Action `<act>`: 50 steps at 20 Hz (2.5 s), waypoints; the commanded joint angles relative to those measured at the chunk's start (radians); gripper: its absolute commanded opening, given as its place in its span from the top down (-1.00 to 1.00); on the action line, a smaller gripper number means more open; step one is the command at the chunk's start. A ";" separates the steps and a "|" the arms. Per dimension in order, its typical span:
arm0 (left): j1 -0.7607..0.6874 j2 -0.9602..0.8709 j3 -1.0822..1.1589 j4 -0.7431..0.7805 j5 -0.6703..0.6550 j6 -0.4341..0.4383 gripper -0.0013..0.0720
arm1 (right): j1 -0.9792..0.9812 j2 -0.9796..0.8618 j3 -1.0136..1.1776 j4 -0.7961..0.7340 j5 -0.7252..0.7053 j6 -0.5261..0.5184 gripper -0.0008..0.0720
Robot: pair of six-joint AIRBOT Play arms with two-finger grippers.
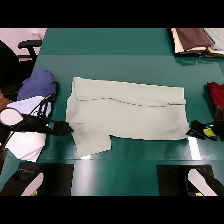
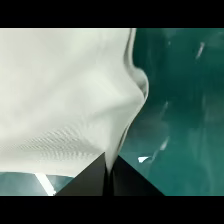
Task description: Fold the shirts.
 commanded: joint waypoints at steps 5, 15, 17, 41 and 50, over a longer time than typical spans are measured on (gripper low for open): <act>0.000 0.138 0.132 0.036 -0.183 -0.083 0.92 | 0.054 0.174 0.121 -0.081 0.187 0.023 0.94; 0.000 -0.437 0.380 0.087 0.376 0.060 0.91 | 0.255 -0.414 0.570 -0.018 -0.007 0.065 0.93; 0.000 -0.547 0.437 0.087 0.417 0.060 0.90 | 0.241 -0.520 0.653 0.045 -0.028 0.064 0.93; -0.322 -0.756 0.635 -0.056 0.439 -0.027 0.91 | 0.084 -0.771 0.576 0.464 -0.014 -0.263 0.94; -0.511 -1.070 0.915 -0.138 0.465 -0.027 0.91 | 0.216 -0.512 0.875 0.473 0.102 -0.161 0.94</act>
